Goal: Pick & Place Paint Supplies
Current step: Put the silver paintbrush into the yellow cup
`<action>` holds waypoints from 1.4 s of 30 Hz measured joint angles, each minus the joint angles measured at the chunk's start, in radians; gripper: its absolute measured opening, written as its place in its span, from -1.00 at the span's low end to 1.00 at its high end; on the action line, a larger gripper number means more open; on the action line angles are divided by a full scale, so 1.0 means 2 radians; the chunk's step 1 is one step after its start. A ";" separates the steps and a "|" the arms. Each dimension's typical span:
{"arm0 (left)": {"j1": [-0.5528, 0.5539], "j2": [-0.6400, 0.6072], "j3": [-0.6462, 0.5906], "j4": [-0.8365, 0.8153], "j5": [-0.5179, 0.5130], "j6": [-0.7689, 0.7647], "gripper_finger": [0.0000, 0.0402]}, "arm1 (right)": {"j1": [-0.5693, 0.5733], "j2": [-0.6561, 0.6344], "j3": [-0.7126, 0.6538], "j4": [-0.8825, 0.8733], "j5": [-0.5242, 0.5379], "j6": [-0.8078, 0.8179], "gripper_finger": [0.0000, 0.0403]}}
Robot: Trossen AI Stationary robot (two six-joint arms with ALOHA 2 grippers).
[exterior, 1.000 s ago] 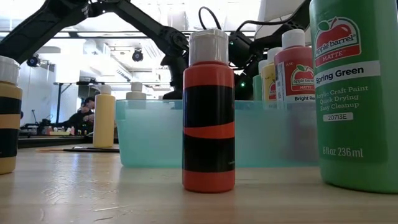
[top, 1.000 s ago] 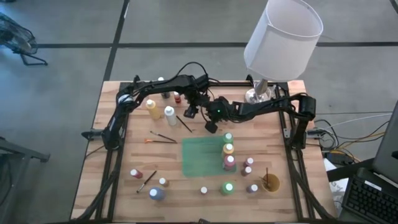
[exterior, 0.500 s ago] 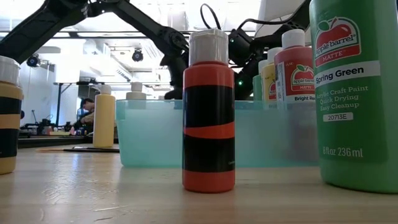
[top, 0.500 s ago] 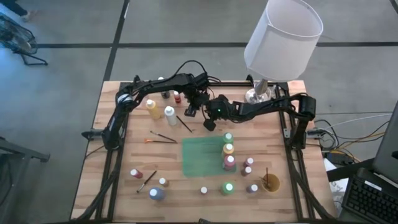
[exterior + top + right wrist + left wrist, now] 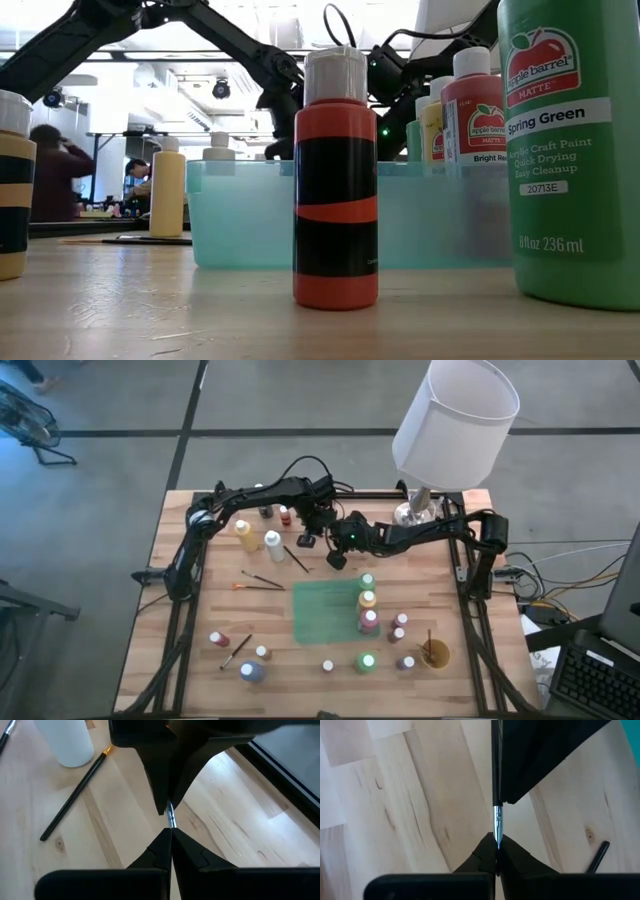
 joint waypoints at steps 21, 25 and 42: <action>0.012 -0.004 0.006 -0.006 -0.044 -0.031 -0.97 | 0.057 -0.252 0.003 -0.325 -0.001 0.003 -0.09; -0.002 -0.027 0.006 0.002 -0.096 0.002 -0.97 | 0.056 -0.303 0.002 -0.374 0.001 0.035 -0.03; -0.090 -0.221 0.010 0.089 -0.197 0.084 -0.98 | 0.056 -0.461 -0.043 -0.405 0.014 0.049 -0.21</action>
